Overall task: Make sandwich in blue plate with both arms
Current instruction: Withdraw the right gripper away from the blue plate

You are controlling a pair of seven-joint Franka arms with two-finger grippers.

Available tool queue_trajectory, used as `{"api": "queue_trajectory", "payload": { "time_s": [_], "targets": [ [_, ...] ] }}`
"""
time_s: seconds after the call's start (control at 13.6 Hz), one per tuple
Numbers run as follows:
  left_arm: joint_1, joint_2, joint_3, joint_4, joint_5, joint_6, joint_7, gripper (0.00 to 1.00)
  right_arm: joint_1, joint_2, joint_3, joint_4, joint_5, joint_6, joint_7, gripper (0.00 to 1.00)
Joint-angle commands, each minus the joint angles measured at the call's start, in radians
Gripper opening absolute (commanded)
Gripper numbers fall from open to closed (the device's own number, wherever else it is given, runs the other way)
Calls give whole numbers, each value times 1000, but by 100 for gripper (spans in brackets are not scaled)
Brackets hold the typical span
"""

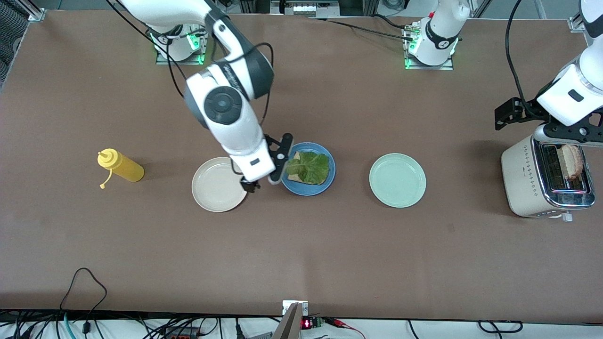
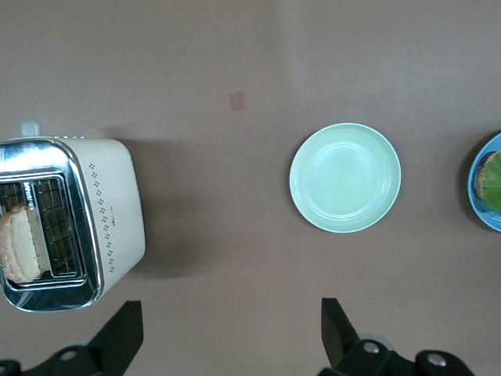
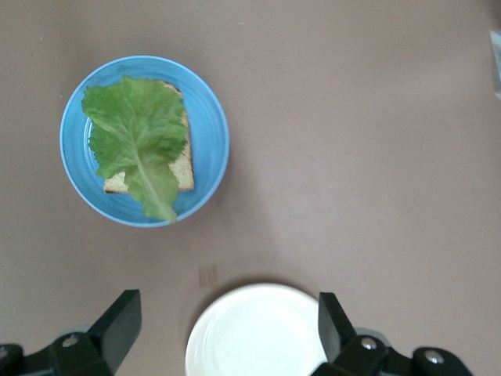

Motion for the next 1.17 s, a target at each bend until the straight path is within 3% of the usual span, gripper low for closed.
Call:
{"api": "queue_trajectory", "payload": {
  "time_s": [0.0, 0.29, 0.44, 0.73, 1.1],
  "targets": [
    [33, 24, 2, 29, 9, -25, -5, 100, -3, -76, -66, -26, 7, -64, 115, 100],
    [136, 81, -3, 31, 10, -37, 15, 100, -6, -93, -240, -29, 17, -103, 122, 100],
    [134, 84, -7, 32, 12, -28, 13, 100, -38, -90, -288, -36, 19, -109, 146, 100],
    [133, 84, -10, 34, 10, -28, 13, 100, -153, -127, -294, -91, 16, -111, 181, 100],
    [98, 75, -32, 40, 9, -30, 4, 100, -309, -271, -288, -293, 17, -43, 136, 100]
  ]
}}
